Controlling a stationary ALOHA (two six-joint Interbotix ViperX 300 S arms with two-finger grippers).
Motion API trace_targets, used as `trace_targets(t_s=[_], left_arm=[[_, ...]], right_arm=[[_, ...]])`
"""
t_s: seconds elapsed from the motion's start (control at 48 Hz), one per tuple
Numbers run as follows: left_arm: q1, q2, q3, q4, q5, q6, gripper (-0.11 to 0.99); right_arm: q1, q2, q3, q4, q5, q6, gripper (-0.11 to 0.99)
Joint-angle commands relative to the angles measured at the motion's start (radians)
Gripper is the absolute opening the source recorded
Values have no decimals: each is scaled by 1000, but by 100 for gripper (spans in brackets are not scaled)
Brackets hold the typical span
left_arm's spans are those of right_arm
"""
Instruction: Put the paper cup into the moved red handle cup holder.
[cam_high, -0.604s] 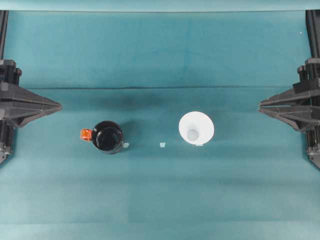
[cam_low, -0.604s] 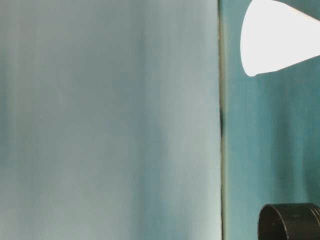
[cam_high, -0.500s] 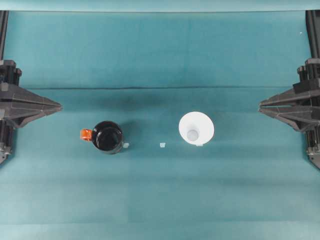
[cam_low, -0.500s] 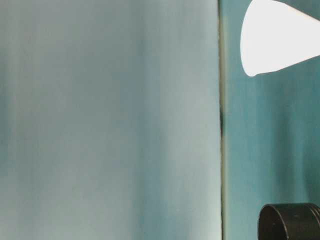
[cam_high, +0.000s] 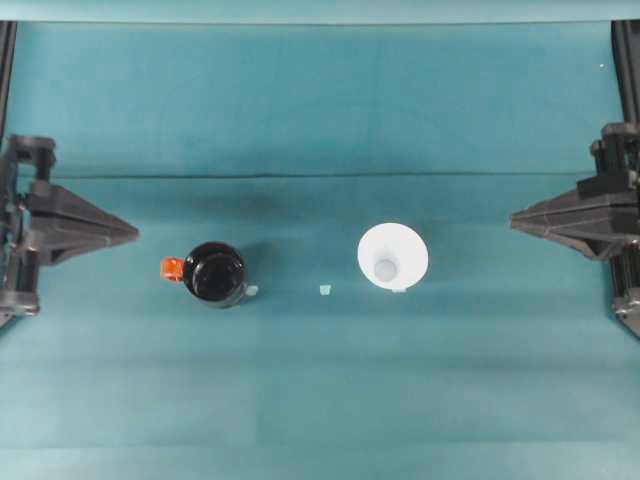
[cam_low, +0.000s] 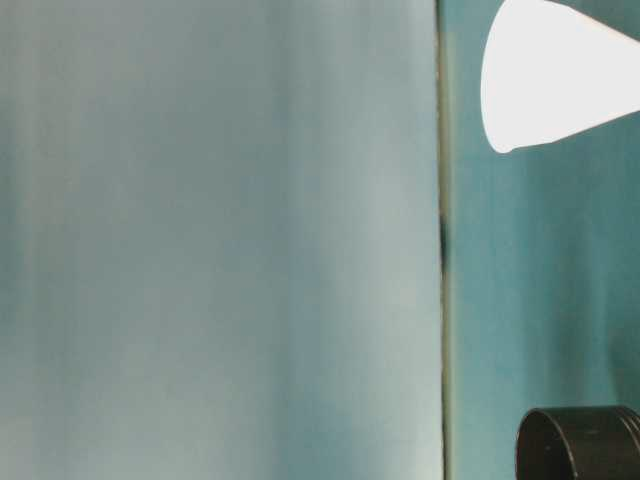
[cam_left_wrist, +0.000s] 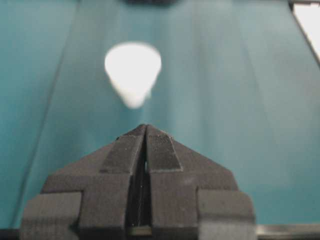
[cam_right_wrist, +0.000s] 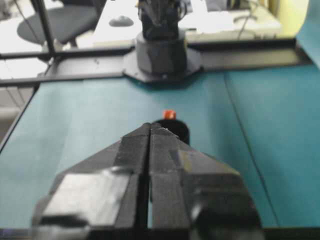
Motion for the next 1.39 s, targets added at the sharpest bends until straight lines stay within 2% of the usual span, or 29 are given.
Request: trace_targets(t_s=[0.0,0.125,0.208,0.291,0.437,0.874,1.166,1.249,1.374], left_arm=[[-3,35,-44,2,106,-25,3],[-3,80,-86,2,259,-78,3],[-3,106,-109,3,327,-84,3],[-5,123,-117,2,367,-72,3],[-6,135,-118,3,380,-51,3],[-6,199,-129,8,411,-51,3],[-5,202,-127,8,437,-49,3],[-3,213,-126,9,460,-51,15],[-8,256,-135,8,477,-48,51]], right_arm=[[3,5,-23,2,8,18,-11],[2,5,-21,2,18,34,-11],[3,5,-21,2,20,38,-11],[2,5,-21,2,21,38,-11],[2,5,-21,5,21,40,-11],[3,5,-21,6,37,41,-11],[3,-11,-21,8,110,95,-11],[3,-18,-21,6,120,94,-11],[2,-28,-21,6,121,92,-11]])
